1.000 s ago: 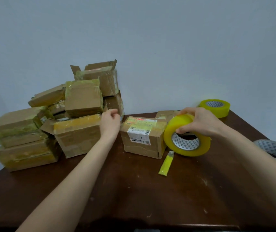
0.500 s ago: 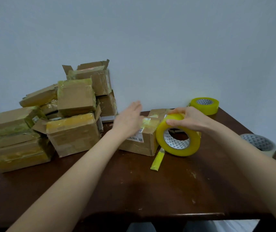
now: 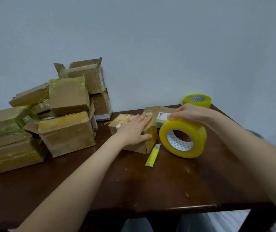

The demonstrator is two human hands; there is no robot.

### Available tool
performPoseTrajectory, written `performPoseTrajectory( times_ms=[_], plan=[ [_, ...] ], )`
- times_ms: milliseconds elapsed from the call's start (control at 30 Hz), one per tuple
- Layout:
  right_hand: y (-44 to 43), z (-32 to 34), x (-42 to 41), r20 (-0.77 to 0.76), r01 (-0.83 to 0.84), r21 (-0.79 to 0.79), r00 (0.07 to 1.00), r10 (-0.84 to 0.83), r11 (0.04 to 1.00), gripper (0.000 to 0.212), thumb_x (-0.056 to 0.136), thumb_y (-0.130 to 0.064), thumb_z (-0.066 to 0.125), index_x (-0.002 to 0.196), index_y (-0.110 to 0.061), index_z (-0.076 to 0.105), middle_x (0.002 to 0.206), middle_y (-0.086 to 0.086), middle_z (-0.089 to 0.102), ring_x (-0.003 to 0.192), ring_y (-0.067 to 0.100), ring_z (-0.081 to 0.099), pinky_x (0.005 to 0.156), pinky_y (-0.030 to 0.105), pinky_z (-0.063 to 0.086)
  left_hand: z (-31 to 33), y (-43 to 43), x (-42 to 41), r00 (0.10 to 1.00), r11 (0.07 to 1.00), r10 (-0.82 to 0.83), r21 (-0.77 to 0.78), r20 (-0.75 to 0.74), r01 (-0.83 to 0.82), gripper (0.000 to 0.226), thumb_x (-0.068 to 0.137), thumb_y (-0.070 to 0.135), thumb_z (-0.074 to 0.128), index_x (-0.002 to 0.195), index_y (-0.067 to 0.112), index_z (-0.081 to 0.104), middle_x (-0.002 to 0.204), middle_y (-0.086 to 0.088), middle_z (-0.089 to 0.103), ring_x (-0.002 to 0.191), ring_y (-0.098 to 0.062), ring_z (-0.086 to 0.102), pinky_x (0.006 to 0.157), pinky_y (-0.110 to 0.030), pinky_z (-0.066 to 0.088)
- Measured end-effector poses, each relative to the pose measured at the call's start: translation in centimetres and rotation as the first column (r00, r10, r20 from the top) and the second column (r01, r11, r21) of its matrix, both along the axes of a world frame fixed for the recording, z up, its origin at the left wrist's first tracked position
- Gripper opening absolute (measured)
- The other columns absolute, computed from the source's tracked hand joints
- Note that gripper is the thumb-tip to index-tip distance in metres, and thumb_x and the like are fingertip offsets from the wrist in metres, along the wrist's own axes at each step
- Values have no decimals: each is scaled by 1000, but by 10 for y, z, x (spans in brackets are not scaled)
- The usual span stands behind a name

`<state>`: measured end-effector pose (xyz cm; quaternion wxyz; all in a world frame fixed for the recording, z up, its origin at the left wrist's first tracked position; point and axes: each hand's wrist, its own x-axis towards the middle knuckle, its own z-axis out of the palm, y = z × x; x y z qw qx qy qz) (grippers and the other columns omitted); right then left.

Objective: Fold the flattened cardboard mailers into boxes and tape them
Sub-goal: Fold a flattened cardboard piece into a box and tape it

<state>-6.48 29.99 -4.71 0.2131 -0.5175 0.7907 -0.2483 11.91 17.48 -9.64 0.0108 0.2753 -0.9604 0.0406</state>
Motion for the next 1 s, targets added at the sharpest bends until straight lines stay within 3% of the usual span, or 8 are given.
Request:
performPoseTrajectory(
  times_ms=[67, 267, 400, 567, 767, 900, 967, 1000],
  plan=[
    [3, -4, -4, -42, 18, 55, 999, -16, 998, 46, 89, -48, 61, 123, -19, 67, 121, 4, 63, 103, 21, 59, 92, 36, 49, 0, -1, 0, 1000, 1000, -7, -7, -1, 7, 76, 95, 51, 43, 152, 32, -4, 161, -3, -5, 148, -23, 2, 119, -48, 10],
    [7, 1, -5, -170, 2, 152, 985, 24, 988, 45, 93, -48, 55, 130, -24, 61, 134, 2, 55, 115, 21, 53, 91, 30, 43, 0, 0, 0, 1000, 1000, -19, -11, 6, 19, 72, 96, 51, 41, 150, 38, -5, 161, -3, -4, 148, -24, 2, 119, -49, 11],
    [11, -4, -7, -248, 30, 190, 969, 19, 981, 37, 93, -40, 57, 125, -23, 63, 130, 1, 57, 104, 16, 50, 86, 27, 41, -2, -1, -2, 1000, 999, -14, -33, 1, 14, 71, 96, 51, 40, 150, 38, -3, 161, -3, -2, 148, -25, 4, 118, -50, 13],
    [20, 1, -13, -209, 38, 186, 978, 2, 982, 31, 96, -37, 54, 123, -26, 63, 125, -4, 53, 117, 18, 48, 89, 26, 36, -6, -1, -3, 1000, 997, -10, -72, -25, 8, 69, 95, 53, 40, 150, 42, 0, 161, -1, 2, 147, -24, 8, 118, -49, 13],
    [22, -3, -10, -135, 33, 57, 991, -25, 998, 25, 96, -33, 55, 115, -21, 67, 112, 1, 60, 93, 13, 52, 70, 24, 43, -8, -1, 8, 993, 993, -25, -114, -116, 12, 64, 95, 51, 42, 149, 46, 8, 159, 1, 16, 145, -22, 18, 117, -48, 17],
    [20, -2, -2, -87, 10, 28, 996, -7, 1000, 24, 96, -34, 56, 111, -20, 68, 102, -4, 56, 84, 8, 52, 68, 22, 44, -7, 2, 15, 995, 990, 25, -139, -96, -38, 66, 95, 50, 45, 150, 43, 9, 158, 0, 17, 145, -22, 18, 116, -47, 17],
    [16, -5, 1, -71, 21, -17, 997, -22, 1000, 21, 95, -32, 59, 104, -16, 69, 96, -2, 59, 75, 6, 51, 64, 19, 42, -6, 12, 22, 990, 981, 31, -187, -138, -57, 65, 93, 48, 50, 150, 36, 21, 156, -5, 23, 144, -26, 21, 116, -45, 20],
    [15, -7, 2, -75, 27, -37, 997, -30, 999, 19, 94, -31, 60, 100, -15, 69, 94, -1, 60, 73, 6, 51, 63, 19, 42, -7, 20, 25, 975, 966, -29, -256, -220, -29, 59, 91, 44, 55, 145, 29, 36, 150, -8, 35, 139, -28, 31, 111, -45, 30]
  ],
)
